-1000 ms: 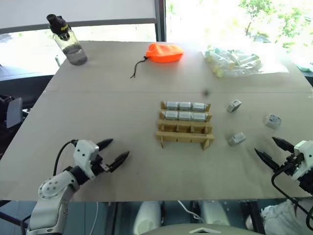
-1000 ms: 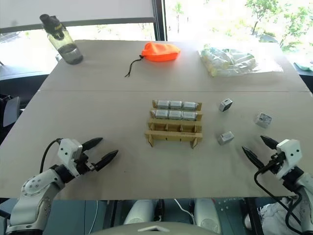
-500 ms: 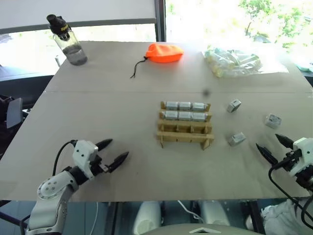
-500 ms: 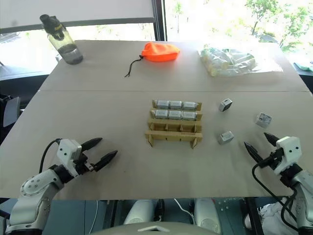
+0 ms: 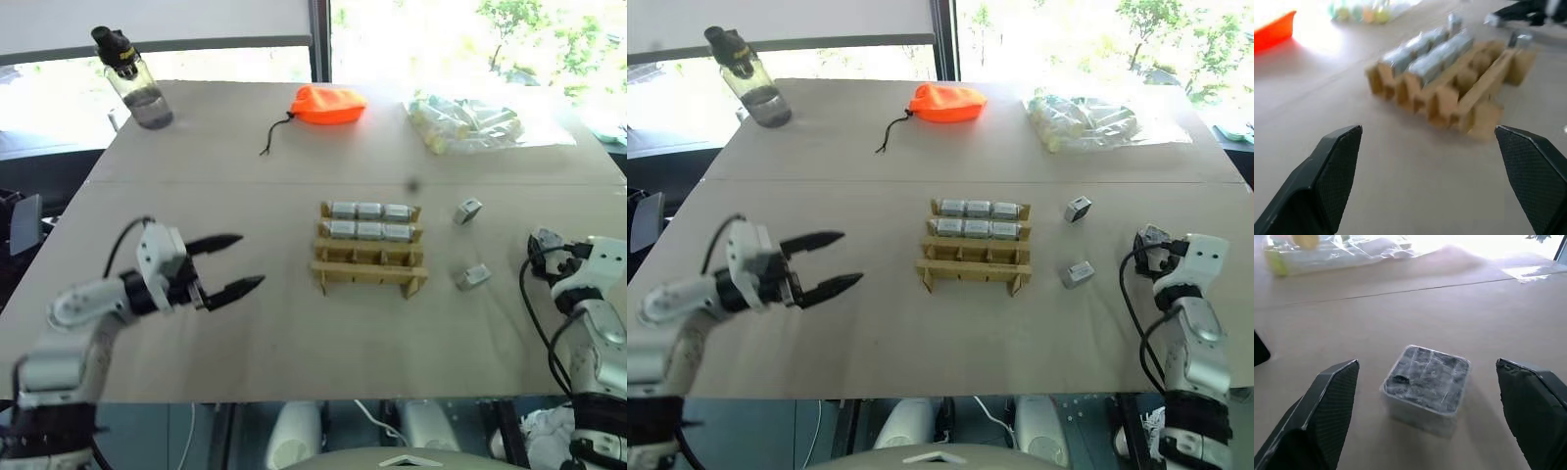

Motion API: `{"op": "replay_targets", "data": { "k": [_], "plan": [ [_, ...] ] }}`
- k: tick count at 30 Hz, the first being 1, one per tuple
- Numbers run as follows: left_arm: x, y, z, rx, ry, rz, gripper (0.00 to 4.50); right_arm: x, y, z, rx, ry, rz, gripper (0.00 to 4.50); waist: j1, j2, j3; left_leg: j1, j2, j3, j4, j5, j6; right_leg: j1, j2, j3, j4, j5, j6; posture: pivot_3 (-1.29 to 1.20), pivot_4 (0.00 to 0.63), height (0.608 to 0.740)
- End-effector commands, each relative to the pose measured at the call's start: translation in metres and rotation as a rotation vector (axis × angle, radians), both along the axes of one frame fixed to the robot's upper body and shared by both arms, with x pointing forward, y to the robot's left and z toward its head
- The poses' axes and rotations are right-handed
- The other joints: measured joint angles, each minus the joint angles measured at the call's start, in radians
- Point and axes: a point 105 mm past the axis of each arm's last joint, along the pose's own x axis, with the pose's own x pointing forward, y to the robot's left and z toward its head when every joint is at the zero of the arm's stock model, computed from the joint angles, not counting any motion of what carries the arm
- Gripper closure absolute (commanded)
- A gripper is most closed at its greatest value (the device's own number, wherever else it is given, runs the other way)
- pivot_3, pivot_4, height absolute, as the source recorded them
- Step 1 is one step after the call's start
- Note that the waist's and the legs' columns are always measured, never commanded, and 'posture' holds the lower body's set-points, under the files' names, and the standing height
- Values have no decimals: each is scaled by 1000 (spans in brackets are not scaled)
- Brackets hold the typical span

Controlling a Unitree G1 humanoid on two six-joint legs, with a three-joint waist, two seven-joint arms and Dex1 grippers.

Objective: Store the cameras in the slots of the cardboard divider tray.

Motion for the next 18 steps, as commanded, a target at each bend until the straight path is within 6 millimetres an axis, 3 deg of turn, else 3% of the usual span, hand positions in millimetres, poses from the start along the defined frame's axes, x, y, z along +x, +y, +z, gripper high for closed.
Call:
{"op": "replay_targets", "data": {
  "k": [1,11,18],
  "plan": [
    [-9,-10,21,18,-19,-113,0,6,5,-2,16,8,-6,58,-5,2,-1,0,0,0,0,0,0,0,0,0,0,0,0,0,150,726],
    [-14,-28,35,33,-21,-220,0,16,6,-16,85,49,-150,58,-21,-1,-1,-2,-1,0,2,0,0,-1,0,1,0,-1,3,0,150,726],
    [-14,-30,42,-12,-22,-225,0,17,18,-21,97,51,-142,58,-22,-2,-1,0,0,-1,3,0,-1,0,2,5,2,-1,3,0,150,726]
  ]
}}
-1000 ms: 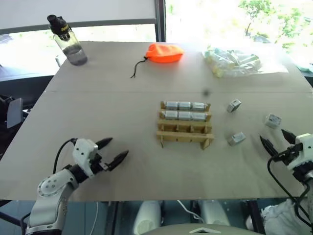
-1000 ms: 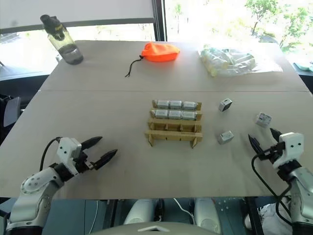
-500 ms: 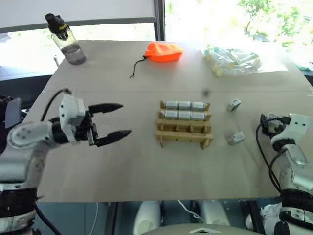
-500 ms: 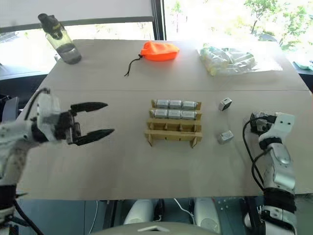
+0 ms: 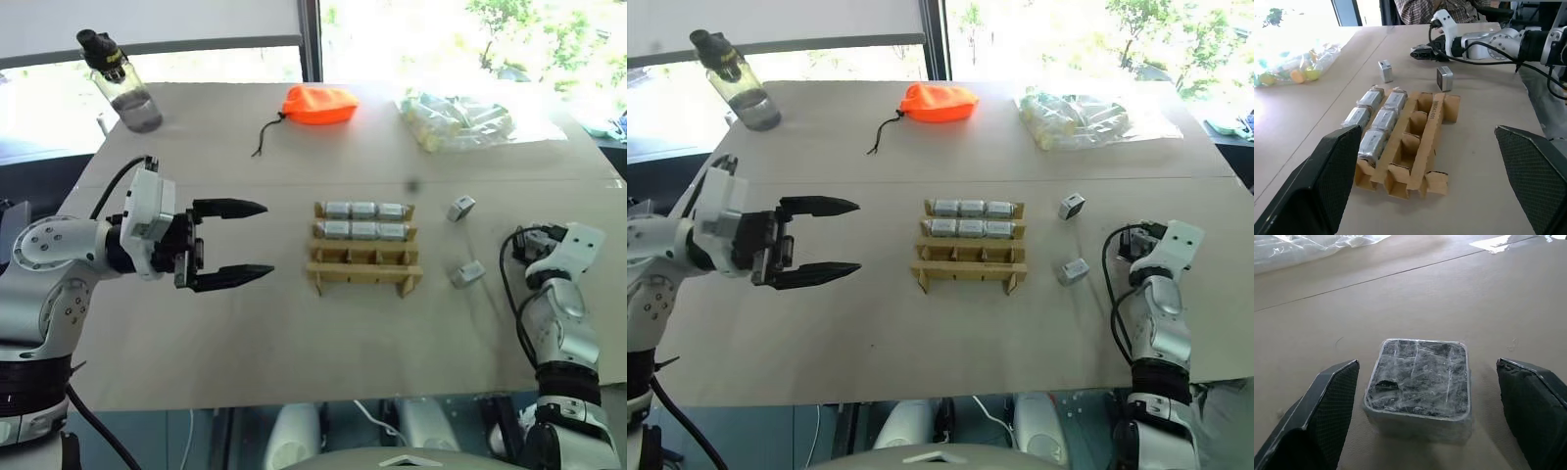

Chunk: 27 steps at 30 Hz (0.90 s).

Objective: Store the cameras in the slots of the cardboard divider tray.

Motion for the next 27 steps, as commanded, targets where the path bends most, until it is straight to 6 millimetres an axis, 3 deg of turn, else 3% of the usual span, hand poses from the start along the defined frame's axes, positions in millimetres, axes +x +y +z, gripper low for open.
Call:
{"op": "replay_targets", "data": {
  "k": [1,3,6,7,12,16,19,22,27],
  "plan": [
    [-2,-3,14,-43,-32,-10,0,-1,5,-8,8,17,3,291,-1,0,0,0,0,0,0,0,0,0,0,1,0,0,0,0,150,726],
    [2,-1,12,-55,15,31,0,-2,4,-7,-3,15,-2,845,-1,0,0,0,0,1,0,0,0,0,1,2,0,0,0,0,150,726],
    [6,-1,10,-75,73,73,0,-3,3,-8,-12,15,-6,2424,-1,0,0,0,0,1,0,0,0,0,1,2,0,0,0,0,150,726],
    [6,-1,10,-79,84,78,0,-3,3,-8,-9,17,-9,2519,-1,0,0,0,0,1,0,0,0,0,1,2,0,0,0,0,150,726],
    [5,0,6,-74,124,99,0,-3,2,-5,-6,5,-10,2513,-1,0,0,0,0,1,0,0,0,0,1,2,0,0,0,0,150,726],
    [11,1,6,-86,156,150,0,5,15,26,-51,-113,152,2513,-1,0,0,0,0,1,0,0,0,0,1,2,0,0,0,0,150,726],
    [17,0,10,-103,166,184,0,7,42,58,-164,-207,394,2513,0,3,2,0,0,2,0,0,0,-1,1,3,0,0,0,0,150,726],
    [26,0,10,-96,160,224,0,3,84,85,-475,-253,707,2513,2,4,3,0,0,2,0,0,0,-1,1,3,0,0,0,0,150,726],
    [38,-6,5,-57,169,231,0,-1,130,116,-849,-344,984,2513,2,3,3,-1,-1,2,0,0,0,-1,1,2,-1,0,0,0,150,726]
  ]
}}
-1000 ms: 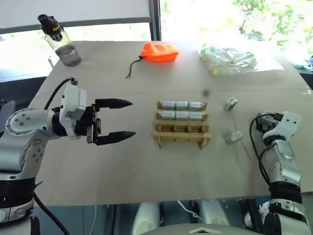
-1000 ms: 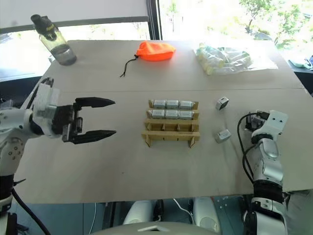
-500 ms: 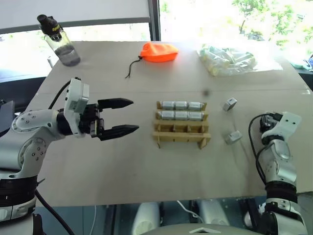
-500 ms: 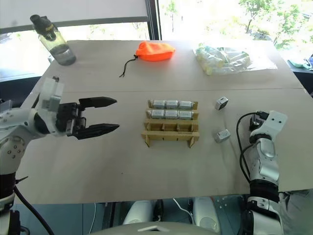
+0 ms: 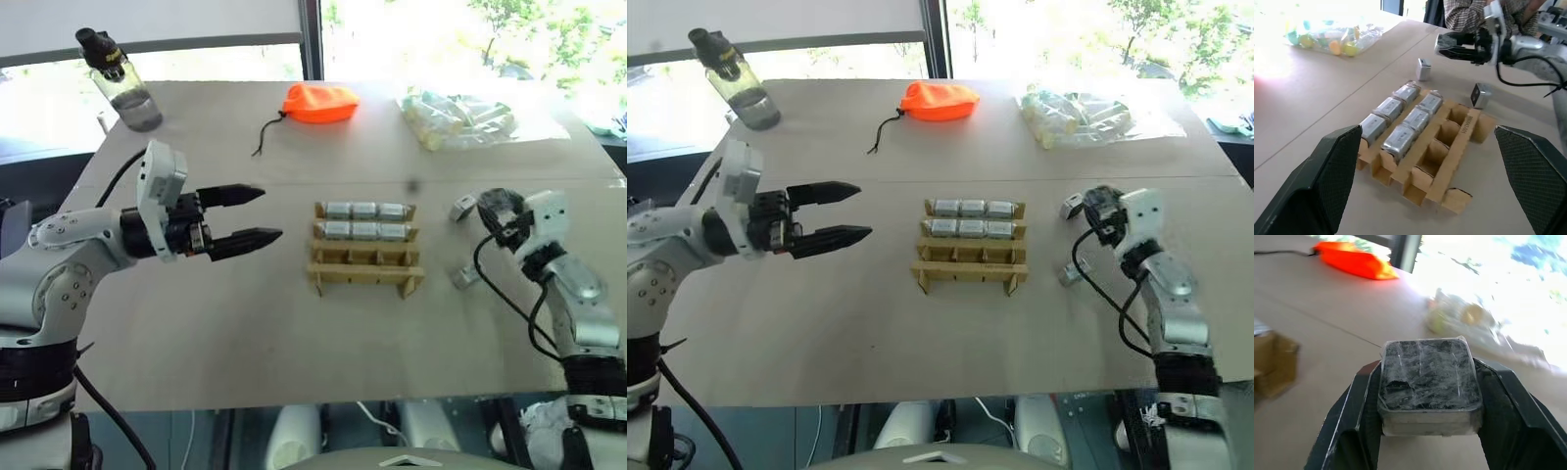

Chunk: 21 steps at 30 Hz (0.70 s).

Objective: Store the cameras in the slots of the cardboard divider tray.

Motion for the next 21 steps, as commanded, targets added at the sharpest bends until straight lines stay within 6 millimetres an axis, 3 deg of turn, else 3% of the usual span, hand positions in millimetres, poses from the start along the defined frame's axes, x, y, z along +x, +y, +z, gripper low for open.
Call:
{"op": "replay_targets", "data": {
  "k": [1,5,8,14,21],
  "plan": [
    [9,-5,3,8,-10,-6,0,-6,38,32,-196,-156,207,2513,0,0,0,0,0,0,0,0,0,0,0,0,0,0,0,0,150,726],
    [28,-25,3,32,3,-52,0,-15,98,65,-516,-392,498,2513,2,-1,2,-1,-1,-1,4,0,0,0,2,-3,1,0,0,0,150,726],
    [41,-33,2,42,11,-46,0,-24,127,73,-663,-549,628,2513,2,-1,2,-2,-1,-1,5,0,0,0,2,-5,1,0,0,0,150,726],
    [49,-49,10,-1,19,-85,0,-37,155,69,-818,-763,773,2513,6,-4,4,-8,-1,-5,5,0,0,-2,-2,-9,0,0,0,0,150,726],
    [42,-56,9,-21,75,-135,0,-38,169,62,-856,-827,836,2513,3,-4,4,-6,-1,-5,7,0,0,-2,-4,-10,2,0,0,0,150,726]
  ]
}}
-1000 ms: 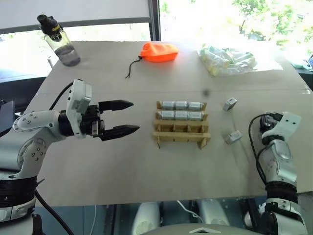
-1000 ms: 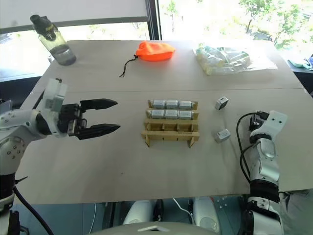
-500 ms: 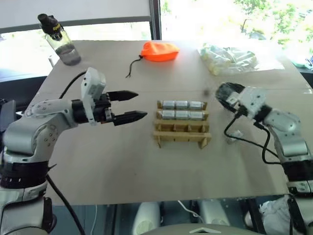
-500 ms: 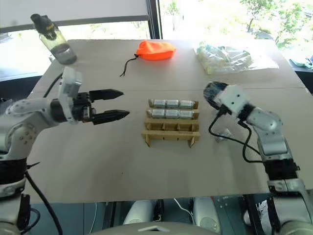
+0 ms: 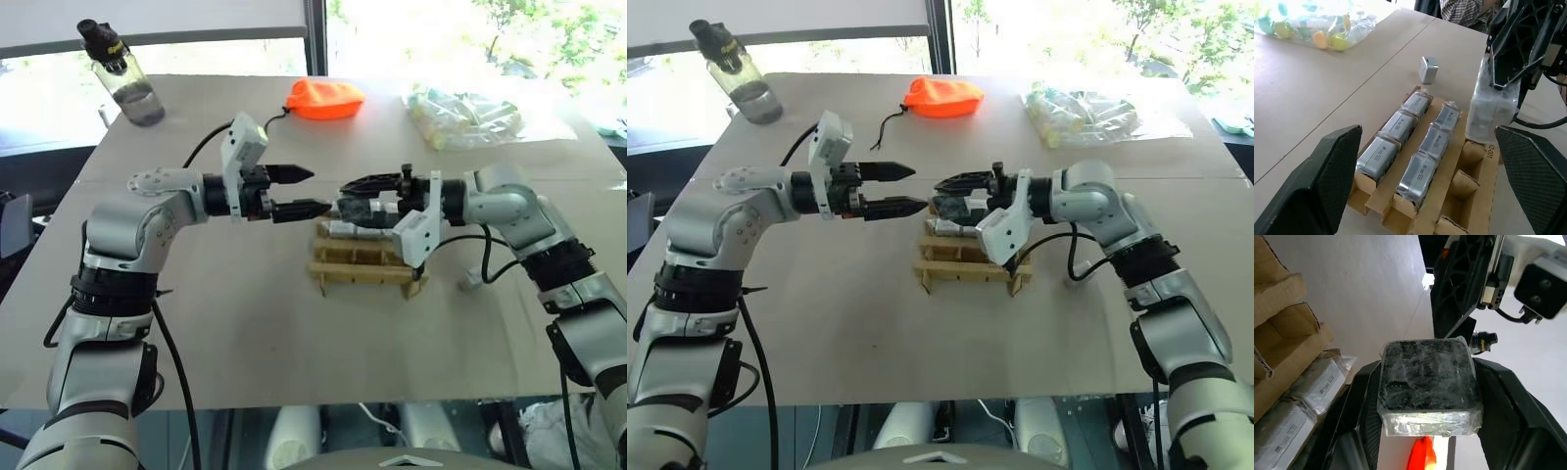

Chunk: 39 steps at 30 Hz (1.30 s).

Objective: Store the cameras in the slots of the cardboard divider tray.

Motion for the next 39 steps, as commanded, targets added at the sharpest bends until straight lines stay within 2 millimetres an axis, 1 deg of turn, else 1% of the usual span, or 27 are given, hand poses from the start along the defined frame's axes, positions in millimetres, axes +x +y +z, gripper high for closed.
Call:
{"op": "replay_targets", "data": {
  "k": [1,3,10,21,22,23,24,25,27,28,29,30,32,33,34,35,36,37,39],
  "plan": [
    [-12,-7,10,-21,9,-72,0,-3,7,9,18,-61,45,2513,0,0,0,0,0,0,0,0,0,0,0,0,1,0,0,0,150,726],
    [-19,-8,8,-13,30,-104,0,-2,8,8,7,-80,51,2513,-1,0,0,0,0,0,1,0,0,0,0,0,2,0,0,0,150,726],
    [-27,-13,10,-12,59,-162,0,-1,14,2,-28,-120,74,2513,-1,0,0,0,0,0,1,0,0,0,0,0,2,0,0,0,150,726],
    [-31,-16,3,8,88,-196,0,-5,20,5,-20,-139,107,2513,-1,0,0,0,0,0,1,0,0,0,0,0,2,0,0,0,150,726],
    [-31,-16,3,10,89,-199,524,-5,20,5,-18,-138,110,2513,-1,0,0,0,0,0,1,0,0,0,0,0,2,0,0,0,150,726],
    [-31,-16,3,11,88,-200,710,-6,21,5,-18,-138,112,2513,-1,0,0,0,0,0,1,0,0,0,0,0,2,0,0,0,150,726],
    [-31,-17,2,15,83,-202,1172,-6,21,5,-17,-137,114,2513,-2,0,0,0,0,0,1,0,0,0,0,0,2,0,0,0,150,726],
    [-30,-17,3,15,80,-204,1748,-7,21,5,-18,-135,115,2513,-2,0,0,0,0,0,1,0,0,0,0,0,2,0,0,0,150,726],
    [-29,-17,2,20,77,-211,2671,-8,22,5,-15,-127,115,2513,-2,0,0,0,0,0,1,0,0,0,0,0,2,0,0,0,150,726],
    [-29,-17,0,33,72,-214,3239,-8,23,5,-14,-122,114,2513,-2,0,0,0,0,0,1,0,0,0,0,0,2,0,0,0,150,726],
    [-29,-17,-2,40,70,-216,3617,-8,23,5,-13,-118,111,2513,-2,0,0,0,0,0,1,0,0,0,0,0,2,0,0,0,150,726],
    [-29,-17,-3,44,69,-221,3754,-8,23,5,-12,-110,105,2513,-1,0,0,0,0,0,1,0,0,0,0,0,2,0,0,0,150,726],
    [-29,-18,-3,44,62,-225,3754,-8,22,4,-6,-82,86,2513,-1,0,0,0,0,0,1,0,0,0,0,0,2,0,0,0,150,726],
    [-28,-18,-2,43,57,-227,3754,-8,22,4,3,-64,80,1458,-1,0,0,0,0,0,1,0,0,0,0,0,2,0,0,0,150,726],
    [-27,-18,-2,43,54,-228,3754,-9,21,5,14,-48,77,1057,0,0,0,0,0,0,1,0,0,0,0,0,2,0,0,0,150,726],
    [-27,-18,-2,45,47,-229,3754,-9,21,6,37,-14,69,469,-1,0,0,0,0,0,1,0,0,0,0,0,2,0,0,0,150,726],
    [-26,-18,-2,51,40,-228,3754,-10,19,7,52,8,64,160,-1,0,0,0,0,0,1,0,0,0,0,0,2,0,0,0,150,726],
    [-25,-18,-1,57,31,-229,3755,-10,17,9,70,41,53,0,0,0,0,0,0,0,1,0,0,0,0,0,2,0,0,0,150,726],
    [-24,-16,0,65,2,-229,3755,-10,9,12,107,116,25,0,1,0,0,0,0,-1,1,0,0,0,-1,0,2,0,0,0,150,726]
  ]
}}
